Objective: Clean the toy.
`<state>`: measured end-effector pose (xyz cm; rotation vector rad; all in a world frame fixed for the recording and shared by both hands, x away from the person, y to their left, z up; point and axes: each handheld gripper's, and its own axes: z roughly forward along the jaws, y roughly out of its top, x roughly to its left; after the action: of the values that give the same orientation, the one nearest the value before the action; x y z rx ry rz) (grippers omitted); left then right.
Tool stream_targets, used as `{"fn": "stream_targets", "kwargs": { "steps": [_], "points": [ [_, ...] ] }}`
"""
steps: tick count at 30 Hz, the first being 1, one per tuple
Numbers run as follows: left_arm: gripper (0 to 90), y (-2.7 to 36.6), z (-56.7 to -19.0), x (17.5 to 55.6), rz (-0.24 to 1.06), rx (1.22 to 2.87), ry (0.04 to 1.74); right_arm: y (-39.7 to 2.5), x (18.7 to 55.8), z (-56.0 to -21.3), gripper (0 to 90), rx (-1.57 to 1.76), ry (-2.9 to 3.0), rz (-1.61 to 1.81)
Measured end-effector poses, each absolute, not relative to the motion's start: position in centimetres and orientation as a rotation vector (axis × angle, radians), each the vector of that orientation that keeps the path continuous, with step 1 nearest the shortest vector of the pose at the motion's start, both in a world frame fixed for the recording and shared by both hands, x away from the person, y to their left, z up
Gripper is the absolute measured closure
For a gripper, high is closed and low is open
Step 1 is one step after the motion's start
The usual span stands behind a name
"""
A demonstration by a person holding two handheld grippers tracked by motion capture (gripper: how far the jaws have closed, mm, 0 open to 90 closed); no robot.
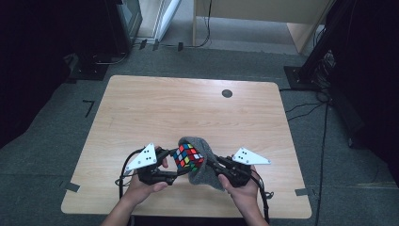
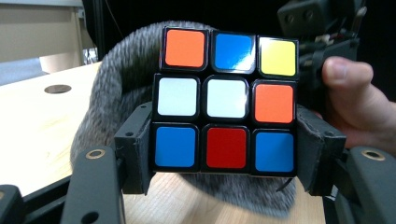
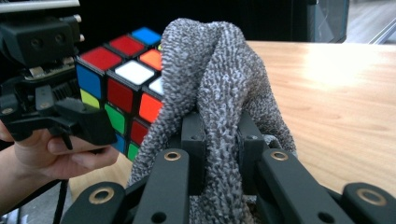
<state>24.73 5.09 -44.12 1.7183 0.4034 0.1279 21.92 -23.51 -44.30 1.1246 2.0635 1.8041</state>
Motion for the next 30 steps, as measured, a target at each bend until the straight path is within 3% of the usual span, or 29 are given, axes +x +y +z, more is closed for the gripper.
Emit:
{"fn": "stream_targets", "kwargs": {
  "steps": [30],
  "points": [
    [34.3, 5.8, -43.9, 25.1, 0.122, 1.685, 0.431, -23.1, 22.1, -44.8, 79.0, 1.043, 2.082, 1.871]
  ]
}}
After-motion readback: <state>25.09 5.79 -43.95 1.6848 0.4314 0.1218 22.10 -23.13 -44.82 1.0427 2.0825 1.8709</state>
